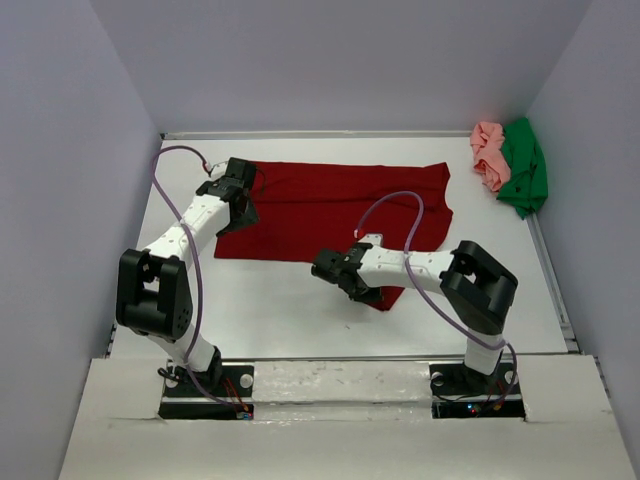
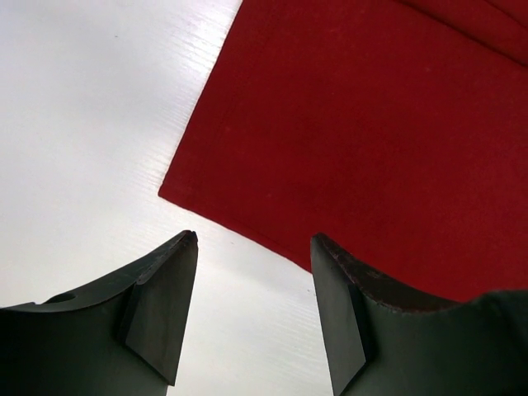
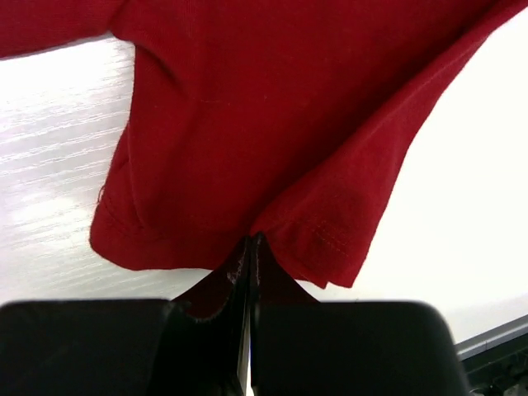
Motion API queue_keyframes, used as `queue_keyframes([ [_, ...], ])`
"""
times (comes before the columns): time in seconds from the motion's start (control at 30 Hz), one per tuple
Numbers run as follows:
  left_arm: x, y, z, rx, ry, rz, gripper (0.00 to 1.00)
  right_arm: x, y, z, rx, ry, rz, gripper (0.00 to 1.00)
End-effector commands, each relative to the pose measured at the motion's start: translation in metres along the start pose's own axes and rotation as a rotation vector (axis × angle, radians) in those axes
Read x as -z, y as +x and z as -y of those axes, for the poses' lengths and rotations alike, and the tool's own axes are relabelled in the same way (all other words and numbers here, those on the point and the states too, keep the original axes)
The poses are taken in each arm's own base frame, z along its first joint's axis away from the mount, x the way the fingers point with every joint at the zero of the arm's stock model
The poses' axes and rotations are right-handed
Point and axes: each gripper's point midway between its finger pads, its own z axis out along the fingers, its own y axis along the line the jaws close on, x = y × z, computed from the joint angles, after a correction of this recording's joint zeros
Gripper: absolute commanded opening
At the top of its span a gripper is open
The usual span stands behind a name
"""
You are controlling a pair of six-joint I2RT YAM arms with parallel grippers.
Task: Fold and stack the t-shirts
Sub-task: Fold the tshirt
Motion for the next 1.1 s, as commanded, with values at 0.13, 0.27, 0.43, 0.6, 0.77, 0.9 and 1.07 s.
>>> queue_keyframes([
  [0.13,0.011,-0.010,0.005,-0.003,0.047,0.047,0.67,0.004,-0.008,0.015,0.019,0.056,0.045,0.34],
  [0.27,0.010,-0.008,0.007,-0.002,0.055,0.041,0.67,0.004,-0.007,0.023,0.024,0.082,0.050,0.40],
  [0.43,0.011,-0.009,0.007,-0.002,0.060,0.043,0.67,0.004,-0.008,0.023,0.030,0.080,0.052,0.52],
  [0.6,0.010,-0.007,0.007,-0.005,0.062,0.038,0.67,0.001,-0.010,0.025,0.046,0.114,0.066,0.53],
  [0.77,0.013,-0.008,0.008,-0.005,0.074,0.040,0.67,-0.003,-0.012,0.026,0.043,0.116,0.069,0.53],
  [0.9,0.013,-0.007,0.008,-0.006,0.078,0.040,0.67,-0.011,-0.017,0.029,0.026,0.115,0.061,0.49],
  [1.07,0.013,-0.006,0.010,-0.009,0.086,0.037,0.67,-0.020,-0.020,0.027,0.029,0.103,0.048,0.38],
])
